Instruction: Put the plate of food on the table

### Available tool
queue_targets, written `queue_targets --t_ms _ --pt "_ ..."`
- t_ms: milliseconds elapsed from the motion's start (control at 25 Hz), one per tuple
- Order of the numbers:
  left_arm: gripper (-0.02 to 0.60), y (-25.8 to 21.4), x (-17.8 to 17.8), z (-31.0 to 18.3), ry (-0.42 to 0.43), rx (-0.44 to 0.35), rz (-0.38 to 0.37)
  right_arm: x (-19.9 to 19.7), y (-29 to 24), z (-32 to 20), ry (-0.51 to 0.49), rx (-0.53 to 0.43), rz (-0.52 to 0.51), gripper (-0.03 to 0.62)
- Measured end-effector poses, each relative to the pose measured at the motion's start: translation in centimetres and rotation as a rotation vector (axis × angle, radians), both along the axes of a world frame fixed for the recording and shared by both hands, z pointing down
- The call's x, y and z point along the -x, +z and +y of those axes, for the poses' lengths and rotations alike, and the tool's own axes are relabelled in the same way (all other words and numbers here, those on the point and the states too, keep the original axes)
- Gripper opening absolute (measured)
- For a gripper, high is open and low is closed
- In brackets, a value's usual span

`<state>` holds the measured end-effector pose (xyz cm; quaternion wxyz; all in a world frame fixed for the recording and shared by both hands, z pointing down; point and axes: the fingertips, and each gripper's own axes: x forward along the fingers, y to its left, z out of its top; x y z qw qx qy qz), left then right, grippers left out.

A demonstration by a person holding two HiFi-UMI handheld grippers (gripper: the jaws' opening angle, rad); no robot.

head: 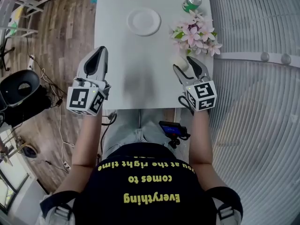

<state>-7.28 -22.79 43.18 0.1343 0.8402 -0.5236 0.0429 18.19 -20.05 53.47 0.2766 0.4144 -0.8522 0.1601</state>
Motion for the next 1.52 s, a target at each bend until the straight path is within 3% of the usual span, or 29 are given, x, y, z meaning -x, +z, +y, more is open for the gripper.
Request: queue_targets --t_ms 200,400,640,960,1240,1520 --pt "0.0 0.7 -0.1 0.5 0.001 0.016 0.0 -1.1 3.9 -0.1 0.004 0.067 0.058 0.328" --pt "0.0 1.1 0.0 0.8 -0.003 0.025 0.002 -1.4 7.8 0.1 -0.042 0.116 0.149 0.356" --pt "0.0 1.8 0.2 0.9 -0.004 0.044 0.001 -1.2 10.3 0.1 -0.053 0.171 0.131 0.396" --pt "0.0 2.3 0.4 0.8 -0.005 0.052 -0.007 -1.4 12.0 -0.3 -0.076 0.216 0.143 0.392" --pt "0.0 2.1 0.4 0.8 0.004 0.048 -0.008 -1.2 11.9 -0.1 -0.079 0.198 0.149 0.332" --pt "0.0 2.4 0.7 1.1 0.003 0.056 -0.016 -1.3 11.9 0.1 -0.063 0.193 0.16 0.33"
